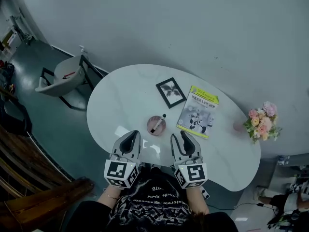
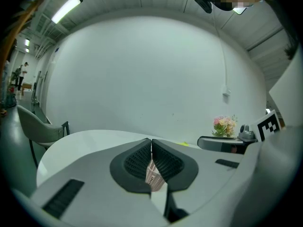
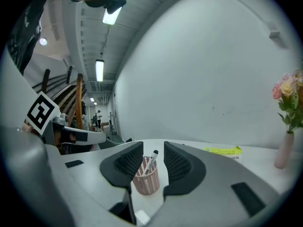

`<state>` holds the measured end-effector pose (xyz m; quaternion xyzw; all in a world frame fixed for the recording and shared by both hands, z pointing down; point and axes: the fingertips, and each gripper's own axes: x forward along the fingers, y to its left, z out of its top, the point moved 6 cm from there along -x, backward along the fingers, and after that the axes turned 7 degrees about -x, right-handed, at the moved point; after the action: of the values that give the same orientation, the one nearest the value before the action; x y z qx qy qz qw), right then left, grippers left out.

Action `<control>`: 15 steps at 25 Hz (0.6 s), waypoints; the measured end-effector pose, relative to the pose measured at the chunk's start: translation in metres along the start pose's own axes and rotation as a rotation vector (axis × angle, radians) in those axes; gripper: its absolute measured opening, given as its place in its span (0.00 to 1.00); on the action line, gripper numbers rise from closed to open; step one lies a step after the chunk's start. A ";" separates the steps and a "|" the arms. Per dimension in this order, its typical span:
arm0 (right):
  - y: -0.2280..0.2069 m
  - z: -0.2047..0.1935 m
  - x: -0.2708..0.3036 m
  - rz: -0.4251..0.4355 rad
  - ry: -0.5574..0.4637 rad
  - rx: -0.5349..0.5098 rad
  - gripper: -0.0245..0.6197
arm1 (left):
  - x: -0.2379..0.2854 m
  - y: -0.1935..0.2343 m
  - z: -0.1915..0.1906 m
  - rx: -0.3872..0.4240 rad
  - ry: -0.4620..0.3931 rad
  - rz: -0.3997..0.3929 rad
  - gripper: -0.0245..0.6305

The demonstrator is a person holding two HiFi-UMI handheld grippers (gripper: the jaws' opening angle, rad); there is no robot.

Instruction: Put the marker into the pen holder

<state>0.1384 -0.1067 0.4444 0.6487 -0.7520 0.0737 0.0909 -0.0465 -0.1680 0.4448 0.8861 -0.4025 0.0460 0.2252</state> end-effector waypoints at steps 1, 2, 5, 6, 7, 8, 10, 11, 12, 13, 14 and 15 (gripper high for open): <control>0.000 -0.002 -0.002 -0.003 0.006 0.001 0.28 | 0.000 0.000 0.001 0.001 -0.002 -0.002 0.08; -0.001 -0.004 -0.004 -0.004 0.011 -0.004 0.28 | 0.001 -0.001 0.002 0.003 -0.005 -0.003 0.08; -0.003 -0.007 -0.009 -0.018 0.014 -0.016 0.25 | 0.000 -0.002 0.002 0.008 -0.010 -0.005 0.08; -0.004 -0.007 -0.011 -0.027 0.010 -0.017 0.21 | 0.000 -0.003 0.002 0.009 -0.009 -0.006 0.08; -0.005 -0.007 -0.012 -0.034 0.004 -0.017 0.15 | 0.000 -0.003 0.001 0.010 -0.008 -0.008 0.08; -0.005 -0.007 -0.013 -0.037 -0.002 -0.018 0.12 | -0.001 -0.004 0.000 0.011 -0.006 -0.010 0.08; -0.004 -0.006 -0.012 -0.033 -0.006 -0.026 0.10 | -0.001 -0.005 -0.002 0.012 -0.003 -0.015 0.08; -0.004 -0.006 -0.012 -0.031 -0.005 -0.033 0.10 | -0.001 -0.005 -0.003 0.013 -0.002 -0.015 0.08; -0.003 -0.006 -0.012 -0.032 -0.004 -0.039 0.10 | -0.001 -0.005 -0.004 0.013 0.001 -0.015 0.08; -0.002 -0.006 -0.012 -0.035 -0.002 -0.044 0.09 | -0.002 -0.005 -0.005 0.014 0.003 -0.014 0.08; -0.001 -0.006 -0.012 -0.039 0.001 -0.046 0.09 | -0.003 -0.004 -0.006 0.015 0.005 -0.013 0.08; -0.001 -0.007 -0.013 -0.045 0.003 -0.046 0.08 | -0.005 -0.004 -0.006 0.017 0.007 -0.012 0.08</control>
<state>0.1413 -0.0930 0.4482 0.6631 -0.7385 0.0554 0.1087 -0.0462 -0.1597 0.4475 0.8902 -0.3959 0.0509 0.2193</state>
